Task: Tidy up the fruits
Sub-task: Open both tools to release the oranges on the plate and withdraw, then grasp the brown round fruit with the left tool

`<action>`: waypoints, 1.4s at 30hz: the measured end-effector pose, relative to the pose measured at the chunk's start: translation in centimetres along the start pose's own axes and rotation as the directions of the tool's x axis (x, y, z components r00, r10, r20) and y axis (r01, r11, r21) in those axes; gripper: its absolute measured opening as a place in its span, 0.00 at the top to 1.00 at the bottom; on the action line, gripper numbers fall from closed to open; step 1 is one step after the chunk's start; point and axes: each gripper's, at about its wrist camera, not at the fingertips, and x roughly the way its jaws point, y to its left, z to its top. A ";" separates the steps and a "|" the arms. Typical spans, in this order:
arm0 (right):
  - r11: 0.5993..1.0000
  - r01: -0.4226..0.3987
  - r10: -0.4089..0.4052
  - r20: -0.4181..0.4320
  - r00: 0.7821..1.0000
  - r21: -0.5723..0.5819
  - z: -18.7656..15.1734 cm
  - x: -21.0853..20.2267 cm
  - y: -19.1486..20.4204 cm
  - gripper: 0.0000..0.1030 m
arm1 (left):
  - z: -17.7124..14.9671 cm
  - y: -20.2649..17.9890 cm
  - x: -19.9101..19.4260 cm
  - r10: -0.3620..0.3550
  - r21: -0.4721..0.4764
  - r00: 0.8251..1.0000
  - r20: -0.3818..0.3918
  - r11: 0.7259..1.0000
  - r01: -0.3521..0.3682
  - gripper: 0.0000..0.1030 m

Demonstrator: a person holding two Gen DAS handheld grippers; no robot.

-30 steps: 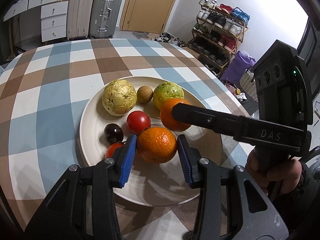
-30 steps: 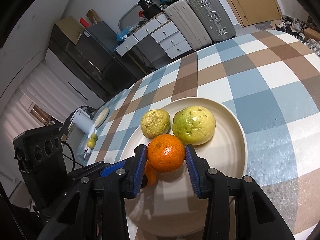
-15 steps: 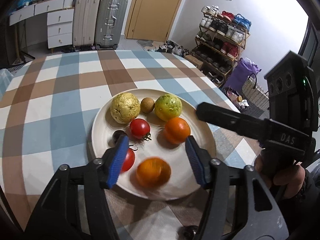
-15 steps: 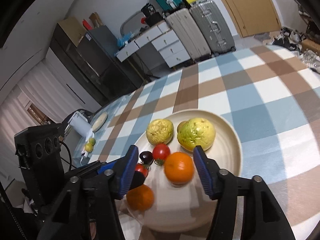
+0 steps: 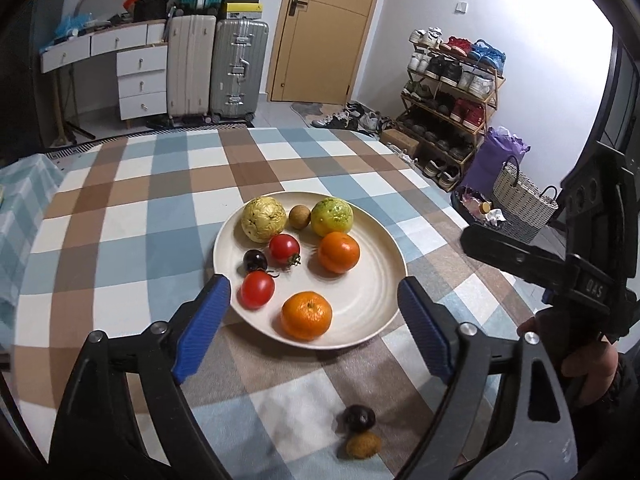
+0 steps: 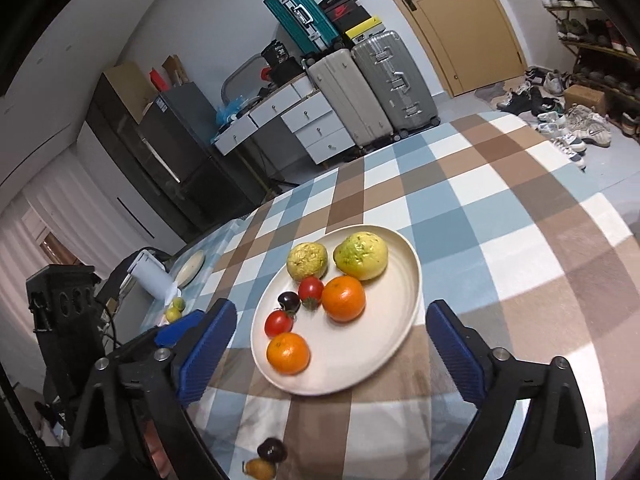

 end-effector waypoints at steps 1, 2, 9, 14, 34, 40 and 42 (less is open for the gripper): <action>1.000 0.005 -0.005 0.009 1.000 -0.002 -0.2 -0.5 0.1 0.00 | -0.1 -0.1 -0.3 -0.001 0.000 1.000 0.000 1.000 0.001 0.17; 1.000 0.005 -0.005 0.017 1.000 -0.004 -0.4 -0.9 0.2 0.00 | -0.3 -0.3 -0.7 0.001 0.000 1.000 0.000 1.000 -0.001 0.15; 0.999 0.011 -0.009 0.028 1.000 -0.045 -1.7 -3.1 1.6 0.00 | -1.8 -1.1 -3.6 0.024 -0.005 0.999 0.026 1.000 -0.024 0.01; 0.997 -0.015 0.019 0.043 0.999 -0.071 -2.8 -4.5 2.7 0.00 | -2.8 -1.5 -5.3 0.040 0.002 0.999 0.036 0.999 -0.040 0.01; 0.990 0.011 -0.012 -0.009 1.000 -0.141 -8.2 -5.4 4.8 0.00 | -10.3 -2.0 -4.9 0.035 -0.001 0.995 -0.098 0.999 -0.036 0.01; 0.990 0.014 -0.020 -0.045 0.999 -0.141 -9.5 -4.8 4.3 0.00 | -11.5 -2.0 -2.5 0.002 0.010 0.989 -0.146 1.000 0.000 0.01; 0.991 0.015 -0.023 -0.054 0.998 -0.132 -9.8 -4.5 3.8 0.00 | -11.6 -2.0 -1.9 -0.002 0.018 0.988 -0.157 1.000 0.005 0.04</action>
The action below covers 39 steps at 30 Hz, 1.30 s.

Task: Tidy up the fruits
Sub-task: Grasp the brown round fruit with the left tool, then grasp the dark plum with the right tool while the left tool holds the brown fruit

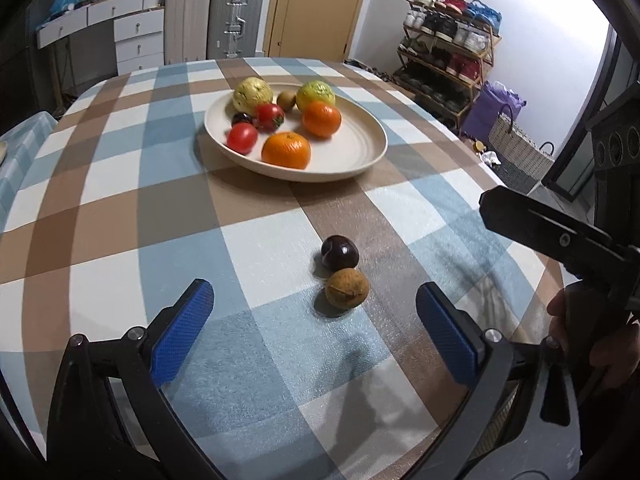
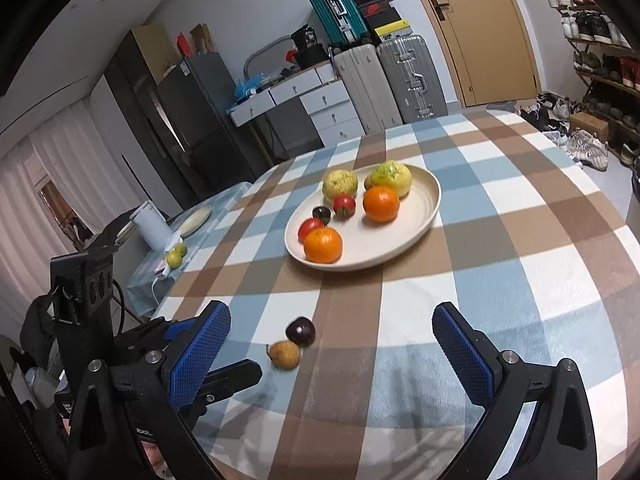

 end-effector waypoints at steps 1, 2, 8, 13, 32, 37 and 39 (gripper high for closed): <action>1.000 0.000 0.000 -0.005 1.000 0.004 -0.2 0.1 -0.1 0.00 | 0.0 -0.1 0.3 -0.002 0.004 1.000 -0.003 1.000 0.002 0.05; 1.000 0.001 -0.001 -0.011 1.000 0.010 -0.3 0.3 -0.4 0.00 | 0.0 -0.1 0.6 -0.006 0.007 1.000 -0.010 1.000 0.006 0.10; 1.000 0.003 -0.002 -0.031 1.000 0.029 -0.7 0.9 -1.2 0.00 | 0.3 -0.3 2.0 -0.053 0.018 0.997 -0.053 0.998 0.054 0.39; 0.999 0.000 0.001 -0.043 0.999 0.036 -0.8 1.2 -1.7 0.00 | 0.4 -0.7 2.3 -0.074 0.029 0.996 -0.059 0.997 0.076 0.55; 0.998 -0.041 0.045 -0.093 0.995 0.049 -1.1 2.3 -1.3 0.00 | 0.4 1.0 0.0 -0.153 0.005 0.988 -0.011 0.988 0.153 0.78; 0.999 -0.037 0.040 -0.110 0.993 0.027 -1.2 3.0 -0.5 0.00 | 0.5 2.4 -1.9 -0.111 0.010 0.993 0.047 0.994 0.110 0.78; 0.999 -0.036 0.038 -0.118 0.992 0.019 -1.1 3.3 -0.1 0.00 | 0.6 3.0 -2.5 -0.095 0.011 0.993 0.063 0.995 0.095 0.78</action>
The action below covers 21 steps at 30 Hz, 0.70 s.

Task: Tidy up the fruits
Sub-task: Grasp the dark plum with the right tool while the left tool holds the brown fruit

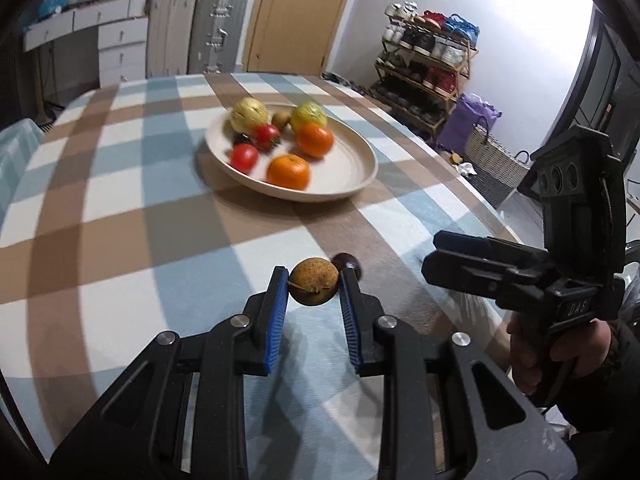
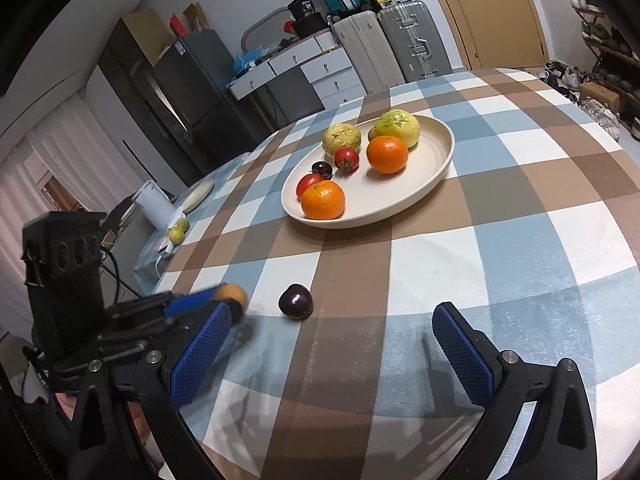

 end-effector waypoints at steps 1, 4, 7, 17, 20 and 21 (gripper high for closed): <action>1.000 0.003 -0.003 -0.006 1.000 -0.006 0.0 0.2 0.3 0.00 | 0.0 0.3 -0.3 0.002 -0.006 1.000 0.004 1.000 -0.002 0.78; 0.999 0.000 -0.001 -0.026 1.000 -0.041 0.2 1.1 1.3 0.00 | -0.1 1.3 -0.8 0.006 -0.020 1.000 0.016 1.000 -0.006 0.78; 0.996 0.019 -0.023 -0.044 0.999 -0.090 0.3 2.2 2.5 0.00 | -0.3 2.3 -1.2 0.008 -0.037 1.000 0.027 0.999 -0.007 0.78; 0.986 0.053 -0.070 -0.102 0.992 -0.161 0.8 5.1 4.5 0.14 | -0.9 4.1 -1.4 -0.009 -0.070 0.999 0.040 0.997 0.012 0.78; 0.982 0.076 -0.098 -0.125 0.987 -0.171 0.8 6.0 4.6 0.21 | -1.0 4.5 -1.2 -0.015 -0.081 0.999 0.041 0.997 0.018 0.78; 0.981 0.080 -0.103 -0.125 0.987 -0.175 0.8 6.1 4.7 0.25 | -1.0 4.7 -1.2 -0.016 -0.083 0.999 0.043 0.996 0.020 0.78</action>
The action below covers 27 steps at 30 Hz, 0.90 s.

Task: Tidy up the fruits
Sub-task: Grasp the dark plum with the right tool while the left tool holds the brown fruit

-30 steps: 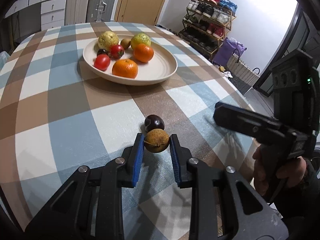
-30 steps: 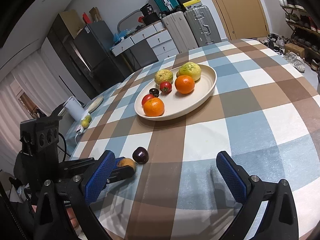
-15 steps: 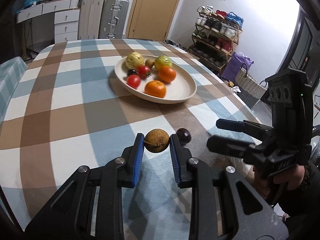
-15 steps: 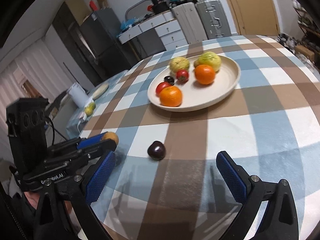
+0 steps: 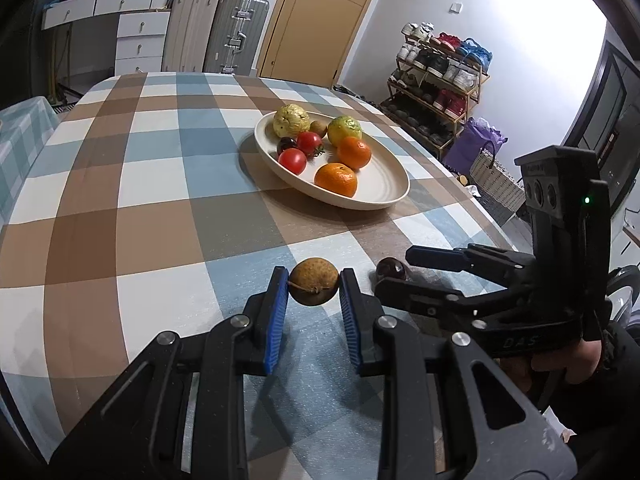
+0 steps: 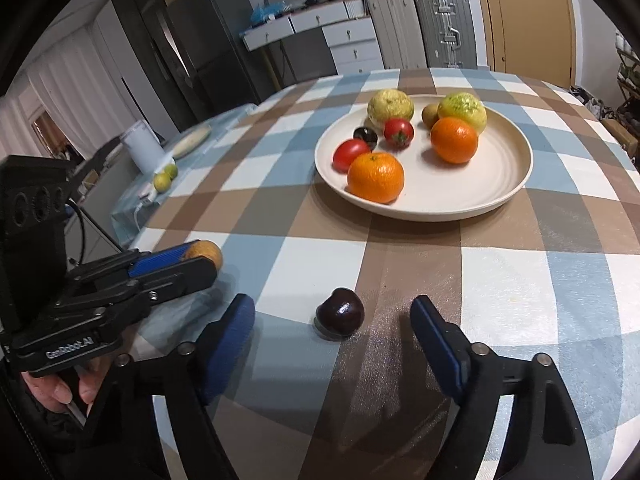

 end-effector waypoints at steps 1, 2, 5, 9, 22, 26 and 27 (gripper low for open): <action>1.000 0.006 -0.006 -0.001 1.000 -0.003 0.0 0.0 0.1 0.27 | 0.0 0.1 0.0 -0.003 -0.001 1.000 0.001 1.000 0.003 0.78; 1.000 0.011 -0.011 -0.002 1.000 -0.008 0.0 0.1 0.2 0.33 | 0.0 0.2 0.0 -0.003 -0.001 1.000 0.001 1.000 0.003 0.78; 0.999 0.037 -0.037 -0.004 0.999 -0.029 0.0 0.4 0.6 0.53 | 0.0 0.3 0.0 -0.009 -0.004 1.000 0.002 1.000 0.009 0.78; 0.999 0.046 -0.047 -0.017 0.999 -0.028 -0.2 0.7 0.6 0.72 | 0.0 0.3 0.0 -0.008 -0.004 1.000 0.002 1.000 0.008 0.77; 1.000 0.007 -0.007 0.046 0.999 0.003 -0.2 -1.1 -0.4 0.75 | 0.5 -0.3 0.4 0.010 0.012 1.000 -0.010 1.000 -0.009 0.77; 1.000 -0.012 0.011 0.070 0.997 0.021 -0.1 -1.9 -1.3 0.75 | 1.2 -0.9 0.8 0.018 0.023 1.000 -0.015 1.000 -0.017 0.78; 0.999 -0.020 0.018 0.076 0.997 0.027 -0.1 -2.1 -1.5 0.75 | 1.4 -1.0 1.0 0.020 0.026 1.000 -0.015 0.999 -0.020 0.78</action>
